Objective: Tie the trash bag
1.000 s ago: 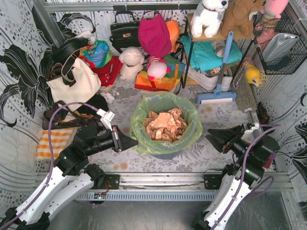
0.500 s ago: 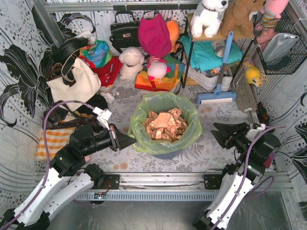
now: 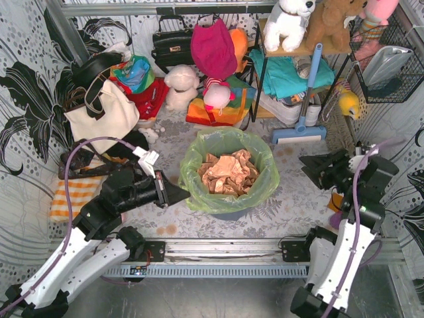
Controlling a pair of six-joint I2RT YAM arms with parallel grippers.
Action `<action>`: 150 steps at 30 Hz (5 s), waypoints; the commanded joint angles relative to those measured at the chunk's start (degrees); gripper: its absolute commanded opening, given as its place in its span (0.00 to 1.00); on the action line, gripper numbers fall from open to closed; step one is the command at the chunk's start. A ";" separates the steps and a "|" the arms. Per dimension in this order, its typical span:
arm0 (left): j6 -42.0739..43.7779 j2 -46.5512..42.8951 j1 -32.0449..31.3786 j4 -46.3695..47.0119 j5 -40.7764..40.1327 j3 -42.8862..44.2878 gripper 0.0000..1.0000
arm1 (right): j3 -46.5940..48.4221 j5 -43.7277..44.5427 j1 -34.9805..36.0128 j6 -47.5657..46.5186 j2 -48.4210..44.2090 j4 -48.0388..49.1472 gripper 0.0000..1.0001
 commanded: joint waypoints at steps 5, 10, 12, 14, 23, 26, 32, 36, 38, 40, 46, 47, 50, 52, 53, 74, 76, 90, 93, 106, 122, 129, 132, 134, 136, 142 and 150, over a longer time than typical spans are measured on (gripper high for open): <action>0.49 -0.88 -0.10 3.18 0.26 -0.79 0.01 | 0.16 0.23 13.77 -10.94 2.60 -3.17 0.52; 0.73 -0.84 -0.10 2.31 -0.03 -1.01 0.01 | -4.53 -1.70 18.96 -12.55 2.08 -3.60 0.59; 0.76 -0.68 -0.09 1.87 -0.34 -1.00 0.01 | -6.23 -3.14 20.79 -12.57 1.90 -3.20 0.59; 0.45 -0.81 -0.09 2.03 -0.04 -1.02 0.01 | -6.99 -3.86 22.49 -13.07 1.71 -3.72 0.59; 1.20 -1.20 -0.10 -1.67 4.29 -1.12 0.01 | -11.37 -7.21 26.91 -10.51 1.49 1.01 0.62; 1.87 -0.80 -0.09 -2.42 4.38 -0.79 0.01 | -12.15 -6.51 28.80 -10.19 2.74 2.47 0.59; 1.57 -0.86 -0.09 -1.47 4.87 -1.29 0.01 | -12.71 -4.57 32.32 -6.01 4.06 8.08 0.55; 1.94 -0.55 -0.10 -1.29 5.64 -1.07 0.01 | -14.55 -2.57 36.07 -2.33 3.68 12.52 0.44; 2.33 -0.13 -0.10 -1.55 6.57 -0.96 0.01 | -15.34 -1.36 37.84 -1.02 3.55 13.69 0.28; 3.00 0.45 -0.10 -2.67 7.88 -0.94 0.00 | -15.04 -0.43 38.96 -0.98 3.32 12.98 0.04; 6.76 1.74 -0.10 -10.65 16.03 -1.84 0.00 | -10.78 -0.98 39.15 -7.32 2.99 2.06 0.00; 7.86 1.69 -0.10 -12.53 16.37 -1.55 0.00 | -10.06 -1.22 39.16 -8.29 3.25 0.58 0.00; 10.29 1.74 -0.10 -17.29 16.57 0.58 0.00 | -7.19 -1.77 39.16 -11.10 4.33 -3.11 0.00; 11.59 1.78 -0.10 -18.42 17.97 1.91 0.00 | -4.46 -2.09 39.16 -12.72 5.28 -5.08 0.00; 11.97 1.70 -0.10 -18.47 19.09 2.42 0.00 | -3.20 -2.62 39.15 -13.01 5.89 -5.54 0.00; 10.32 6.34 -0.08 -3.94 28.64 9.98 0.00 | 17.23 -6.09 39.12 -15.69 13.63 -8.99 0.00; 10.58 6.34 -0.09 -4.09 28.32 9.32 0.00 | 15.92 -6.21 39.16 -16.10 13.21 -9.18 0.00; 19.12 8.66 -0.69 -19.55 28.13 -0.85 0.00 | 7.16 -1.50 42.78 -28.96 11.46 -25.32 0.00; 18.67 7.04 -0.81 -17.99 31.25 0.62 0.00 | 8.52 -3.93 43.70 -28.06 11.68 -24.72 0.00; 17.87 8.44 -0.81 -11.02 30.69 13.13 0.00 | 23.67 -9.47 43.68 -19.82 16.76 -14.08 0.00; 13.29 18.22 -0.81 -9.34 -10.60 27.16 0.00 | 27.47 11.36 43.69 -15.55 20.82 -5.21 0.00; 12.23 22.20 -0.81 -4.50 -14.82 28.16 0.00 | 21.11 15.86 43.71 -12.33 22.10 5.97 0.00; 12.22 23.33 -0.79 -5.55 -14.10 30.71 0.01 | 21.77 13.74 43.65 -11.55 21.54 8.99 0.00; 10.66 22.60 -0.81 -7.92 -18.06 33.00 0.14 | 24.58 14.23 43.65 -12.88 21.20 6.21 0.11; 8.00 21.08 -0.80 -10.39 -23.10 34.52 0.37 | 28.26 16.27 43.71 -15.15 20.92 -0.10 0.36; -1.85 15.10 -0.81 -18.07 -37.03 33.43 0.57 | 34.38 26.46 43.69 -17.99 20.50 -14.30 0.61; -9.51 10.24 -0.81 -22.64 -43.25 27.34 0.67 | 32.46 32.47 43.71 -18.18 20.91 -16.27 0.67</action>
